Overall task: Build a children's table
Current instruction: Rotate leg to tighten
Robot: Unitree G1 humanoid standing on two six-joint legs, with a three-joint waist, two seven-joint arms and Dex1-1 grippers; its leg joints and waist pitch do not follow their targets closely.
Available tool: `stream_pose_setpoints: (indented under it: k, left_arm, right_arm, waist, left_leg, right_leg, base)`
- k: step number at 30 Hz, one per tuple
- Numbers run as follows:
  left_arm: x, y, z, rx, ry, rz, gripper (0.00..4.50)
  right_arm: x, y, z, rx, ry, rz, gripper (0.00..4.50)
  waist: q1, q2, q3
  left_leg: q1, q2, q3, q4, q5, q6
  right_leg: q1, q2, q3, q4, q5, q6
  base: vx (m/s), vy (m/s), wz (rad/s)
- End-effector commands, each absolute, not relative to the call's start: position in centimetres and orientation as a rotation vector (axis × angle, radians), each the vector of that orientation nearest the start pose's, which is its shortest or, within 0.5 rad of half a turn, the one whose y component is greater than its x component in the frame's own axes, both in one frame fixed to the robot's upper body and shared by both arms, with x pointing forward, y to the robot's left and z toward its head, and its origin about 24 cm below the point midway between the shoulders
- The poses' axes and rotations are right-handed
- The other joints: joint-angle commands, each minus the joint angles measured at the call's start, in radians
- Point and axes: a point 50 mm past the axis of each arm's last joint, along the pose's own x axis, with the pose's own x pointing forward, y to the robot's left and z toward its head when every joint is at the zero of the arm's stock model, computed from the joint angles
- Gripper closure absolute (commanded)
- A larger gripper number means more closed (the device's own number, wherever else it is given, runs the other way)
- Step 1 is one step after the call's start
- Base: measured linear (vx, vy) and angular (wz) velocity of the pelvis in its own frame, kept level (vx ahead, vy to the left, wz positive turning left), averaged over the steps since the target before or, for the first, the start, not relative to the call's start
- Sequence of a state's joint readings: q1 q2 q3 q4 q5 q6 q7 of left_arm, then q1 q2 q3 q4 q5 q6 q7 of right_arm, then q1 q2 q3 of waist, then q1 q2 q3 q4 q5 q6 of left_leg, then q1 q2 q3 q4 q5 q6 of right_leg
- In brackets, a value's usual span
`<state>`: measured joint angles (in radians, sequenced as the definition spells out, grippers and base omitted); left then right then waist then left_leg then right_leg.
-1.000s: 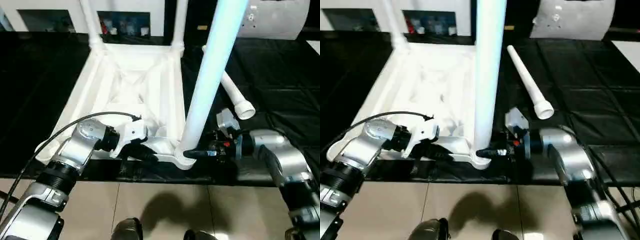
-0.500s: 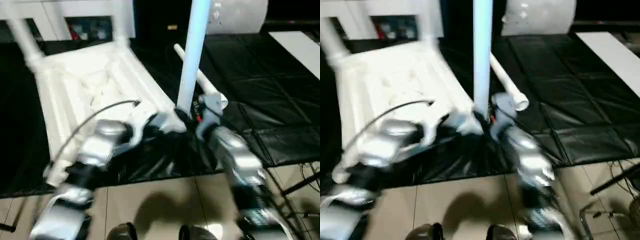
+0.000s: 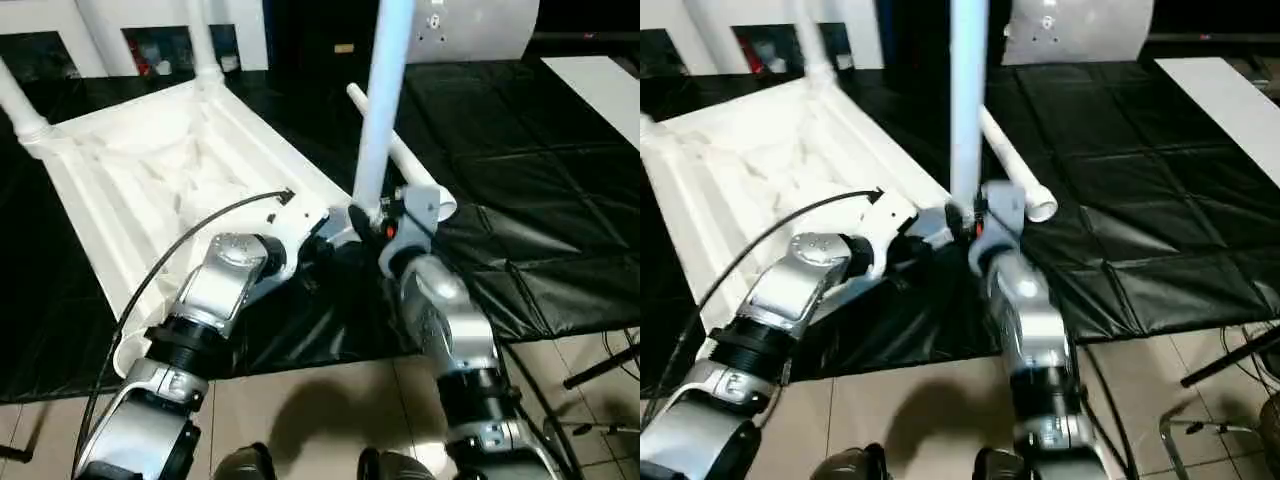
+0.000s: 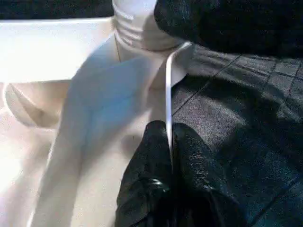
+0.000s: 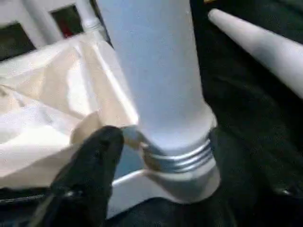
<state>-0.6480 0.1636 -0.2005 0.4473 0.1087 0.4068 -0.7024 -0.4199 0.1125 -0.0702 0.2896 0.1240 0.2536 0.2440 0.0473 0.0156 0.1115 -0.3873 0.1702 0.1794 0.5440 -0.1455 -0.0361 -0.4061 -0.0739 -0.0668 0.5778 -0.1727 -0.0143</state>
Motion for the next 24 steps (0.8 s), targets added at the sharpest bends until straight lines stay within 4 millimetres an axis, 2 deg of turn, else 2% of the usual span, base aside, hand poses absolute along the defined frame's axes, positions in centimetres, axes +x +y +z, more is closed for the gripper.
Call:
stream_pose_setpoints:
  k: [1,3,5,6,8,9,12,15,19,20,22,24]
  left_arm:
    - [34.7,8.2,8.7,0.356,0.275,-0.881,4.50]
    - [35.1,8.6,8.7,0.351,0.266,-0.856,4.50]
    - [35.4,8.8,9.1,0.313,0.249,-0.833,4.50]
    - [35.7,9.0,9.4,0.281,0.231,-0.813,4.22]
    - [36.0,9.0,9.7,0.247,0.209,-0.805,3.95]
    - [36.1,9.1,10.1,0.215,0.193,-0.797,3.95]
    - [36.5,9.5,10.7,0.160,0.159,-0.778,3.73]
    - [36.8,10.6,11.0,0.116,0.154,-0.733,3.68]
    - [37.0,13.0,11.8,0.138,0.147,-0.644,3.68]
    - [37.0,15.4,12.8,0.193,0.148,-0.549,3.68]
    - [36.8,16.9,13.4,0.231,0.156,-0.502,3.84]
    - [36.4,19.3,14.4,0.329,0.165,-0.390,3.84]
  right_arm:
    - [31.9,-9.1,7.1,0.251,0.102,0.381,1.02]
    - [31.4,-10.6,7.8,0.310,0.075,0.375,0.89]
    - [30.8,-11.6,8.2,0.312,0.050,0.381,0.69]
    - [30.3,-12.2,8.3,0.290,0.041,0.383,0.64]
    - [29.9,-12.5,8.2,0.270,0.040,0.384,0.44]
    - [29.7,-12.7,8.1,0.277,0.044,0.387,0.44]
    - [29.2,-13.1,7.8,0.289,0.087,0.357,0.10]
    - [29.0,-13.5,7.5,0.274,0.123,0.330,0.03]
    - [28.7,-12.7,6.9,0.203,0.184,0.383,0.03]
    - [28.5,-11.4,6.3,0.166,0.236,0.451,0.03]
    - [28.3,-10.8,6.1,0.156,0.261,0.479,0.01]
    - [28.3,-10.0,5.6,0.153,0.308,0.502,0.01]
  waist:
    - [0.009,0.000,-0.063]
    - [0.016,-0.001,-0.068]
    - [0.019,-0.002,-0.066]
    - [0.023,-0.002,-0.070]
    - [0.025,-0.002,-0.072]
    - [0.025,0.001,-0.078]
    - [0.024,-0.002,-0.078]
    - [0.023,-0.003,-0.079]
    - [0.025,0.004,-0.083]
    - [0.025,0.008,-0.083]
    - [0.019,0.009,-0.084]
    - [0.019,0.010,-0.083]
  left_leg:
    - [0.020,0.060,-0.023,-0.066,-0.270,0.032]
    - [0.021,0.061,-0.022,-0.061,-0.239,0.041]
    - [0.016,0.058,-0.020,-0.060,-0.214,0.059]
    - [0.016,0.058,-0.020,-0.057,-0.203,0.064]
    - [0.015,0.057,-0.020,-0.056,-0.199,0.064]
    - [0.014,0.058,-0.021,-0.053,-0.188,0.065]
    - [0.012,0.055,-0.020,-0.049,-0.171,0.077]
    - [0.014,0.053,-0.018,-0.046,-0.155,0.081]
    - [0.017,0.056,-0.020,-0.043,-0.141,0.075]
    - [0.017,0.055,-0.020,-0.042,-0.142,0.074]
    - [0.014,0.056,-0.023,-0.044,-0.145,0.067]
    - [0.019,0.058,-0.021,-0.042,-0.162,0.056]
  right_leg:
    - [0.038,-0.077,0.055,-0.074,-0.249,-0.172]
    - [0.041,-0.078,0.056,-0.066,-0.187,-0.182]
    - [0.043,-0.076,0.054,-0.063,-0.145,-0.192]
    - [0.046,-0.077,0.052,-0.061,-0.132,-0.194]
    - [0.048,-0.079,0.051,-0.060,-0.127,-0.203]
    - [0.051,-0.082,0.051,-0.055,-0.110,-0.216]
    - [0.053,-0.080,0.049,-0.055,-0.083,-0.236]
    - [0.053,-0.078,0.048,-0.051,-0.070,-0.247]
    - [0.054,-0.075,0.047,-0.043,-0.037,-0.248]
    - [0.054,-0.074,0.046,-0.042,-0.032,-0.250]
    - [0.057,-0.073,0.045,-0.038,-0.023,-0.250]
    - [0.053,-0.075,0.048,-0.040,-0.045,-0.249]
  base:
    - [0.000,0.000,0.00]
    - [0.000,0.000,0.00]
    - [0.000,0.000,0.00]
    - [0.000,0.000,0.00]
    - [0.000,0.000,0.00]
    - [0.000,0.000,0.00]
    - [0.000,0.000,0.00]
    - [0.000,0.000,0.00]
    - [0.000,0.000,0.00]
    - [0.000,0.000,0.00]
    - [0.000,0.000,0.00]
    - [0.000,0.000,0.00]
